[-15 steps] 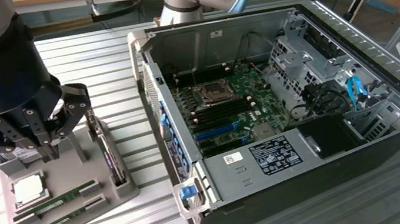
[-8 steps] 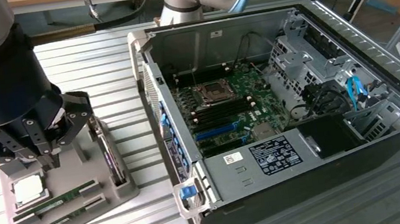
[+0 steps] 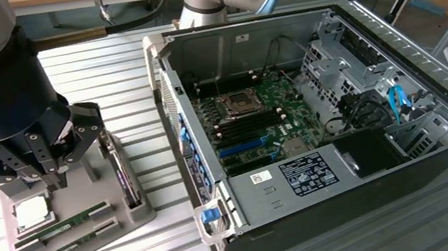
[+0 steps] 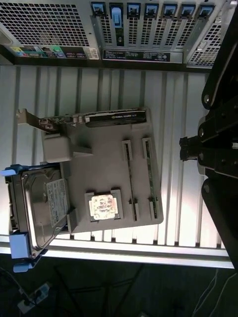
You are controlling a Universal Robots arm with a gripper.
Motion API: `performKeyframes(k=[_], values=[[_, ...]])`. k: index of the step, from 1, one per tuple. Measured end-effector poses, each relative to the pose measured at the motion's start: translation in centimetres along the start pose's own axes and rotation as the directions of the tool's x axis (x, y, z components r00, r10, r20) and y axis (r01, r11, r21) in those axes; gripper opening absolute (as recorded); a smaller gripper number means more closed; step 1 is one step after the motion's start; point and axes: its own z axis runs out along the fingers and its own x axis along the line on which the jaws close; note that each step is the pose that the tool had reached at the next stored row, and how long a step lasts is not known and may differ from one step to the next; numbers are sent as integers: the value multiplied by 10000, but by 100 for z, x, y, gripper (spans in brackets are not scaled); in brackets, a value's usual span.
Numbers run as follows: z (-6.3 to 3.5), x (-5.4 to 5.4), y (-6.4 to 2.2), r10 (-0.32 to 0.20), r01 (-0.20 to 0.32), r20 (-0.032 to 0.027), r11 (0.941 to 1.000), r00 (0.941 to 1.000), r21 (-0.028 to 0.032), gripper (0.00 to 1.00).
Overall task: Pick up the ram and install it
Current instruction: 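Pick up the ram and move it above insertion slot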
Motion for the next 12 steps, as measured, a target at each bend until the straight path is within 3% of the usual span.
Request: performKeyframes(k=[5, 7, 9, 12], values=[[0, 0, 0, -23, 23, -1, 10000, 10000, -3, 11], [1, 0, 0, -660, 660, -40, 9978, 9978, 0, 11], [2, 0, 0, -1406, 1406, -88, 9901, 9900, 2, 11], [3, 0, 0, -2105, 2105, -133, 9776, 9775, 0, 11]])
